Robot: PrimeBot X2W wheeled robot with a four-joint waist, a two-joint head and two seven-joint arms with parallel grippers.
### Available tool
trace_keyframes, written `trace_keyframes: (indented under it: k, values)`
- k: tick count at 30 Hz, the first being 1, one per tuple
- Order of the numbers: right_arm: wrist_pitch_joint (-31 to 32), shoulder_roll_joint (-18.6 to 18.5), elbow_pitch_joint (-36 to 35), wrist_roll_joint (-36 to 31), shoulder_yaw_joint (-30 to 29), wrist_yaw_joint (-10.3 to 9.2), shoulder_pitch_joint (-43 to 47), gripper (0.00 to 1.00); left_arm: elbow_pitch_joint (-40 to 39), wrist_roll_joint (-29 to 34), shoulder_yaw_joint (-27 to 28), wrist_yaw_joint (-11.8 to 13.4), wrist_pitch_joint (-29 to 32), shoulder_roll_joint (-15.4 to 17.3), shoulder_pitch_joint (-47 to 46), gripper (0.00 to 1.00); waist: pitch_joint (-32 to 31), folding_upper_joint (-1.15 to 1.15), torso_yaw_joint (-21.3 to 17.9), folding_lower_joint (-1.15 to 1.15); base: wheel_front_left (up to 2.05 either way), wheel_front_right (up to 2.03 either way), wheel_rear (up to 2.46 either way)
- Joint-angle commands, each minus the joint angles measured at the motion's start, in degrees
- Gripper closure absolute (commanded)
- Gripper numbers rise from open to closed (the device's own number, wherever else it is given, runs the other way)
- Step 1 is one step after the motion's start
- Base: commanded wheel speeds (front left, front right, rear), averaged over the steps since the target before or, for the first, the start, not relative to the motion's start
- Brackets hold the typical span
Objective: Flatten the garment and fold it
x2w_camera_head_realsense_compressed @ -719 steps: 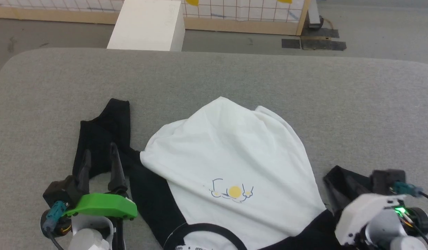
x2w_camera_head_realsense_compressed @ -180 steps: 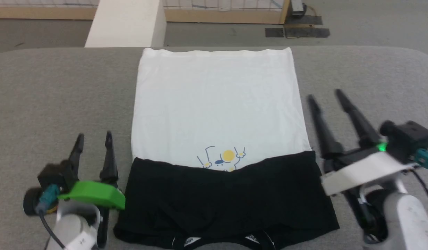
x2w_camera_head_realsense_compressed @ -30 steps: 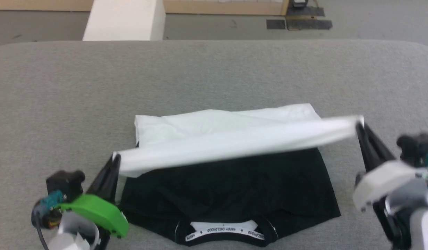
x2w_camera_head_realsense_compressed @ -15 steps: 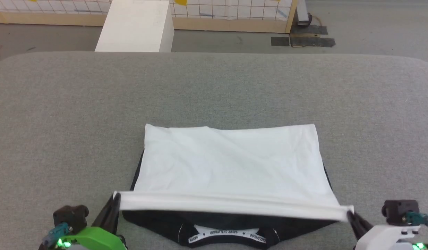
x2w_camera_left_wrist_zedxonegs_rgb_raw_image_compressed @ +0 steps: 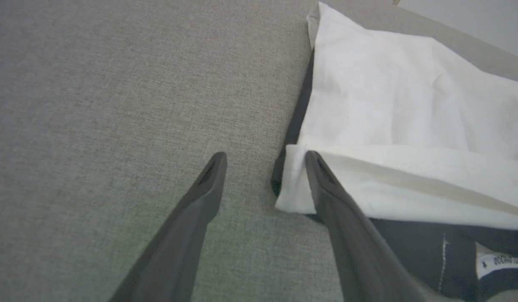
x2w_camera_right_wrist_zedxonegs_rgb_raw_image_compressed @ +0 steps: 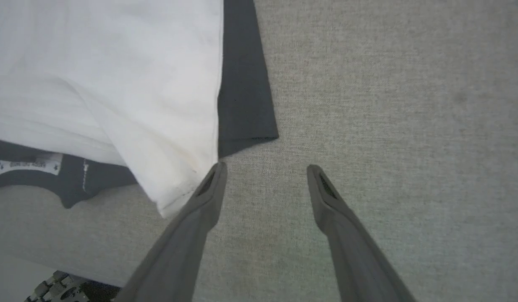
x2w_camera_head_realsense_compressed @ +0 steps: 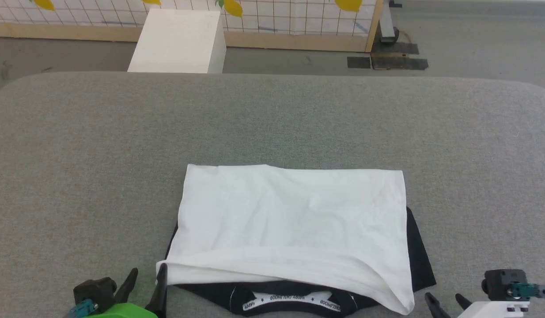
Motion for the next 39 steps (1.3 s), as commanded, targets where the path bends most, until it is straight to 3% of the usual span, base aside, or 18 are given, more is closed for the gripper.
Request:
trace_keyframes:
  k: [1,9,16,25,30,35,36,39]
  values:
    - [-0.5,-0.1,-0.8,0.4,-0.5,-0.09,0.8,0.0,-0.1,-0.5,0.3,0.3,-1.3,-0.2,1.1,0.0,-0.9,0.6,0.3,0.01,0.0,0.0,0.0]
    - [-10.6,-0.1,-1.7,3.7,-2.9,-0.09,-1.9,0.0,-2.4,3.6,3.2,1.3,-7.9,0.0,-0.2,0.0,-3.2,0.6,0.9,0.01,0.0,0.0,0.0]
    - [-18.1,-0.1,5.8,4.9,-2.4,-0.09,-7.2,0.0,-6.0,11.7,6.5,0.9,-8.5,-2.6,-4.4,0.0,-4.1,0.6,1.7,0.01,0.0,0.0,0.0]
    - [-15.2,-0.1,21.8,6.6,0.0,-0.09,-15.8,0.0,-4.6,18.2,9.3,-1.8,-8.5,-7.1,-8.3,0.0,-3.9,0.6,1.6,0.01,0.0,0.0,0.0]
    - [-10.7,-0.1,30.8,4.0,0.8,-0.09,-20.8,0.0,-3.4,20.0,11.0,-3.4,-8.5,-8.8,-9.3,0.0,-3.3,0.6,1.6,0.01,0.0,0.0,0.0]
    - [-5.8,-0.1,35.5,4.3,3.8,-0.09,-23.1,0.0,-2.3,21.0,12.5,-4.8,-8.5,-9.9,-9.7,0.0,-3.0,0.6,2.0,0.01,0.0,0.0,0.0]
    - [-4.8,-0.1,35.9,4.4,4.5,-0.09,-23.2,0.36,-2.2,21.2,12.8,-5.2,-8.5,-10.1,-9.6,0.0,-2.9,0.6,2.1,0.01,0.0,0.0,0.0]
    - [-4.3,-0.1,35.6,5.1,5.6,-0.09,-23.2,1.0,-1.9,21.6,13.7,-5.9,-8.5,-10.7,-9.4,0.0,-2.9,0.6,2.2,0.01,0.0,0.0,0.0]
